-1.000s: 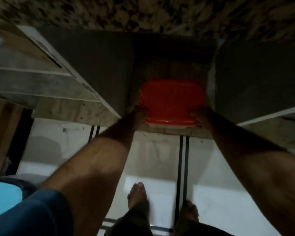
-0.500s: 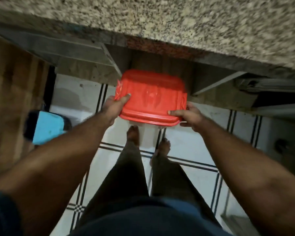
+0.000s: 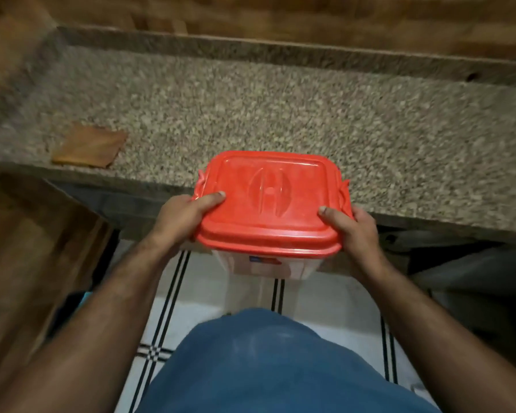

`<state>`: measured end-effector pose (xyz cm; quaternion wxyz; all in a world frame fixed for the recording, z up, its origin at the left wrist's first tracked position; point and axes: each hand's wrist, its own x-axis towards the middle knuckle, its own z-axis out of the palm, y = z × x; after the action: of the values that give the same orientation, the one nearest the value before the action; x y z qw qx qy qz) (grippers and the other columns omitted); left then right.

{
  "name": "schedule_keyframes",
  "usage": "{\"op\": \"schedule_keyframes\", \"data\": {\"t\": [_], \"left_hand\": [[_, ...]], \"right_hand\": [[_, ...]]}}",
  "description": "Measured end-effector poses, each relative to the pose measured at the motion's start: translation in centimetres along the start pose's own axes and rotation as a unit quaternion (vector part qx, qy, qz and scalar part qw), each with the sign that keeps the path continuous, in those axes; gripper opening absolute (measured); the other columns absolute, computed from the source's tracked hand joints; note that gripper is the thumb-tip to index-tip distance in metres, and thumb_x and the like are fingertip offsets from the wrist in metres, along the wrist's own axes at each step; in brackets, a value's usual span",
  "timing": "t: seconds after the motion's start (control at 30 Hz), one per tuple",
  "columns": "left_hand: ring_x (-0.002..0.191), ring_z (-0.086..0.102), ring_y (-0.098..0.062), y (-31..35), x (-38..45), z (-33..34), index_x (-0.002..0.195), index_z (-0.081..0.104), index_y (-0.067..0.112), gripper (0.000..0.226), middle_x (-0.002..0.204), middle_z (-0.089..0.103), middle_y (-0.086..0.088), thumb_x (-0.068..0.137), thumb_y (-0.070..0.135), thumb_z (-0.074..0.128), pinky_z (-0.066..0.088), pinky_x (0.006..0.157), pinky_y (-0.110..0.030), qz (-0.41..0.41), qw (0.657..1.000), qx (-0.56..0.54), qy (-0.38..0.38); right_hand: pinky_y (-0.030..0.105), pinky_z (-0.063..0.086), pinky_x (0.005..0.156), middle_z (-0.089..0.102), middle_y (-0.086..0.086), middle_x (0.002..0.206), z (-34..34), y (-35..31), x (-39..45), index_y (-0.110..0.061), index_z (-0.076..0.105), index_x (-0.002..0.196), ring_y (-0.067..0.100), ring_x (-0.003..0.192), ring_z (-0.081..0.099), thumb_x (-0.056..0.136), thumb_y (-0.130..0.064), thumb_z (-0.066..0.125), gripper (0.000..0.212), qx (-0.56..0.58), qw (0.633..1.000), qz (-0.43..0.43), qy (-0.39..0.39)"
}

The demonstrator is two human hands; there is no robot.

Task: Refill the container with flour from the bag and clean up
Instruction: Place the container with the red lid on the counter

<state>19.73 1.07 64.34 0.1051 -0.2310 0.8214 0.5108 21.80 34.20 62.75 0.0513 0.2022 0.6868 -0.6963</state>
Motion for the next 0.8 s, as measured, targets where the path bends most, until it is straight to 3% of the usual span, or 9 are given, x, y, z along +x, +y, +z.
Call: {"op": "schedule_keyframes", "data": {"t": [0.1,0.23,0.37,0.5,0.57,0.67,0.8], "left_hand": [[0.061,0.070,-0.029,5.0,-0.5,-1.9,0.074,0.077,0.010,0.075,0.069,0.075,-0.008,0.056,0.083,0.073,0.047,0.056,-0.035,0.022,1.000,-0.003,0.012],[0.050,0.061,-0.025,10.5,-0.5,-4.3,0.071,0.073,0.012,0.065,0.060,0.066,-0.012,0.067,0.076,0.072,0.042,0.050,-0.031,0.081,0.997,0.005,0.021],[0.055,0.066,-0.024,14.0,3.2,-4.9,0.082,0.079,0.006,0.061,0.064,0.073,-0.008,0.078,0.067,0.077,0.043,0.048,-0.029,0.129,0.990,-0.020,0.051],[0.054,0.064,-0.023,15.6,9.7,-3.6,0.076,0.078,0.010,0.065,0.060,0.071,-0.002,0.068,0.075,0.076,0.039,0.048,-0.027,0.124,0.990,-0.032,0.055],[0.062,0.070,-0.031,15.9,13.0,-3.0,0.071,0.076,0.012,0.069,0.061,0.071,-0.004,0.066,0.080,0.075,0.043,0.055,-0.030,0.119,0.991,-0.014,0.052],[0.078,0.078,-0.036,16.3,16.9,-2.5,0.081,0.081,0.011,0.075,0.072,0.078,-0.008,0.065,0.084,0.072,0.047,0.064,-0.034,0.111,0.993,-0.004,0.031],[0.078,0.079,-0.031,16.4,20.3,-2.3,0.088,0.083,0.014,0.074,0.075,0.081,-0.002,0.070,0.085,0.070,0.047,0.060,-0.030,0.110,0.994,0.015,-0.011]], "right_hand": [[0.031,0.060,0.070,0.083,0.012,0.097,0.0,-4.5,0.8,-0.004,0.077,0.112,0.025,0.082,0.078,0.067,-0.035,0.087,0.055,0.056,0.998,-0.023,-0.024],[0.042,0.060,0.076,0.081,0.020,0.104,0.2,-8.7,2.5,-0.001,0.076,0.115,0.030,0.084,0.075,0.069,-0.040,0.086,0.061,0.070,0.994,-0.072,-0.043],[0.039,0.058,0.066,0.079,0.015,0.098,1.6,-11.8,6.3,-0.005,0.072,0.118,0.027,0.076,0.074,0.067,-0.042,0.088,0.066,0.064,0.992,-0.112,-0.011],[0.040,0.062,0.066,0.081,0.016,0.106,3.8,-12.7,11.5,-0.009,0.071,0.118,0.030,0.082,0.079,0.065,-0.048,0.091,0.069,0.037,0.994,-0.100,0.027],[0.038,0.062,0.066,0.082,0.014,0.103,4.6,-12.8,14.0,-0.009,0.073,0.114,0.034,0.088,0.080,0.067,-0.051,0.090,0.065,0.014,0.995,-0.089,0.038],[0.034,0.061,0.063,0.082,0.012,0.100,5.7,-13.0,16.6,-0.010,0.074,0.111,0.033,0.089,0.080,0.071,-0.048,0.088,0.057,-0.010,0.996,-0.078,0.051],[0.033,0.061,0.060,0.081,0.012,0.106,6.3,-13.6,18.7,-0.013,0.069,0.120,0.023,0.079,0.082,0.086,-0.041,0.084,0.046,-0.033,0.998,-0.046,0.038]]}}
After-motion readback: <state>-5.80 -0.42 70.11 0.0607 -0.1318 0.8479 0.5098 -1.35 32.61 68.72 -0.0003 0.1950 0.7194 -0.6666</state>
